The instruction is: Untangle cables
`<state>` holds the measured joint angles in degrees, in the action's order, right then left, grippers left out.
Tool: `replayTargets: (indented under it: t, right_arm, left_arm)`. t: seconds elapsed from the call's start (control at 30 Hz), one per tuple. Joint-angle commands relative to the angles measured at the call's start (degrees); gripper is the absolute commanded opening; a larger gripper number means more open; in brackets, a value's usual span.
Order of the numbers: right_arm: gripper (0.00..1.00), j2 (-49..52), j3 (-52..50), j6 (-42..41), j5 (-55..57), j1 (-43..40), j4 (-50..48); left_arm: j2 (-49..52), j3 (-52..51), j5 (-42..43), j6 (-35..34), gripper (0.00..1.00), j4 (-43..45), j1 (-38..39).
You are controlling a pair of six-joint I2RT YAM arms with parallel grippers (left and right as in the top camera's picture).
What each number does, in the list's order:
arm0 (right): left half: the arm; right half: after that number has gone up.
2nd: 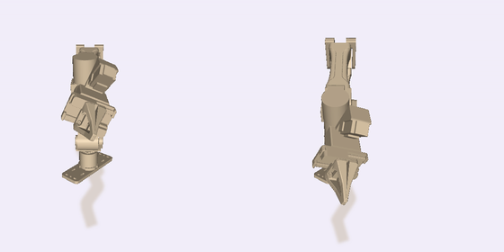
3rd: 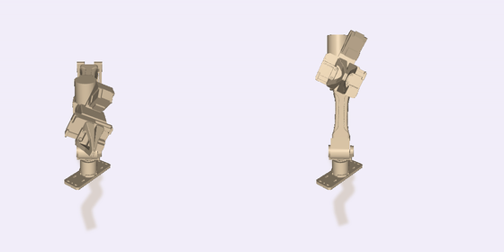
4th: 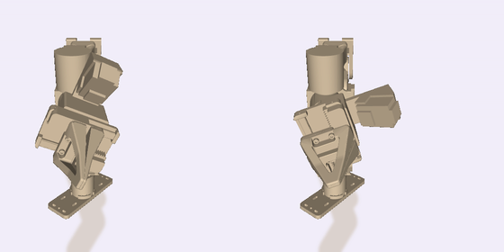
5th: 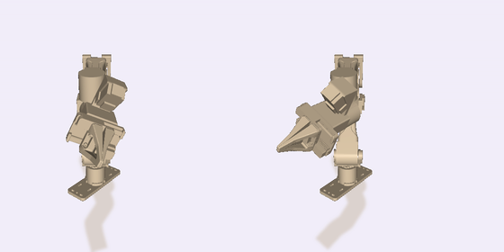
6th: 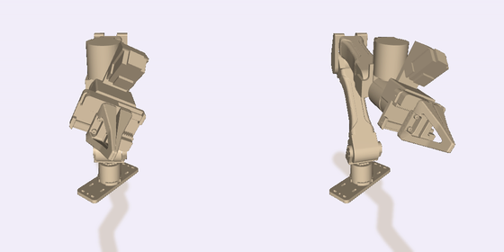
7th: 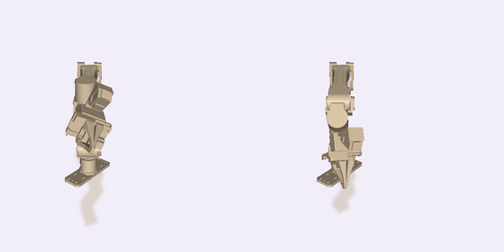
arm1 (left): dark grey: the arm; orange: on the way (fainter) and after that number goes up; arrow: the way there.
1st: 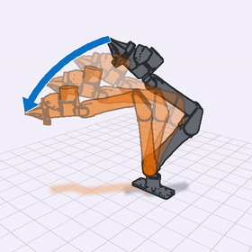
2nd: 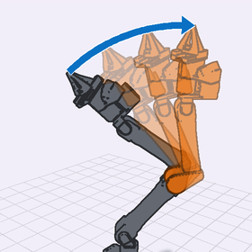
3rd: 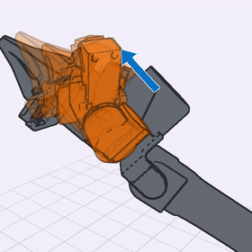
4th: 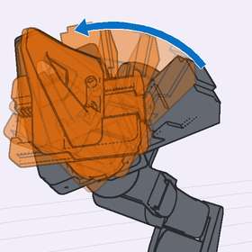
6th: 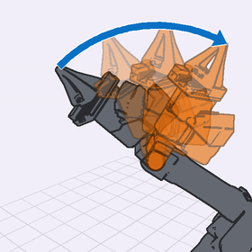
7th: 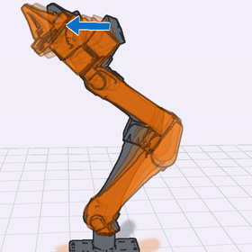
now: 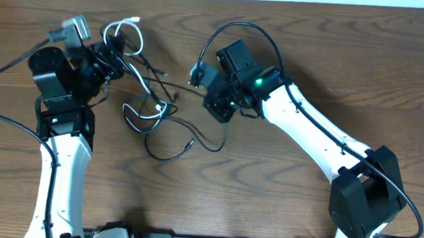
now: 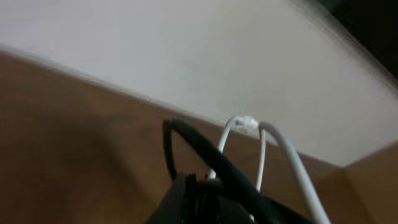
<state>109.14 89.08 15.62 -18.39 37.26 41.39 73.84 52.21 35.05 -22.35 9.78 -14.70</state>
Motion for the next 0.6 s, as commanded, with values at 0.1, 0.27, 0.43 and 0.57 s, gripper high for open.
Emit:
replayTargets:
  t: [0.1,0.27,0.43,0.57]
  right_arm:
    - [0.01,0.7,0.0,-21.3,42.5,-5.3,9.0]
    - [0.01,0.7,0.0,-25.1,45.9,-14.5,12.5]
    - [0.01,0.7,0.0,-25.9,45.7,-24.5,12.7]
    - [0.01,0.7,0.0,-25.9,42.3,-33.6,12.7]
  left_arm:
    - [-0.1,0.5,-12.0,1.3,0.08,-4.9,-0.4]
    - [-0.1,0.5,-16.0,1.3,0.09,-5.8,-0.4]
    - [-0.1,0.5,-31.0,1.3,0.09,-10.3,-0.4]
    - [-0.1,0.5,-40.0,1.3,0.09,-12.4,-0.4]
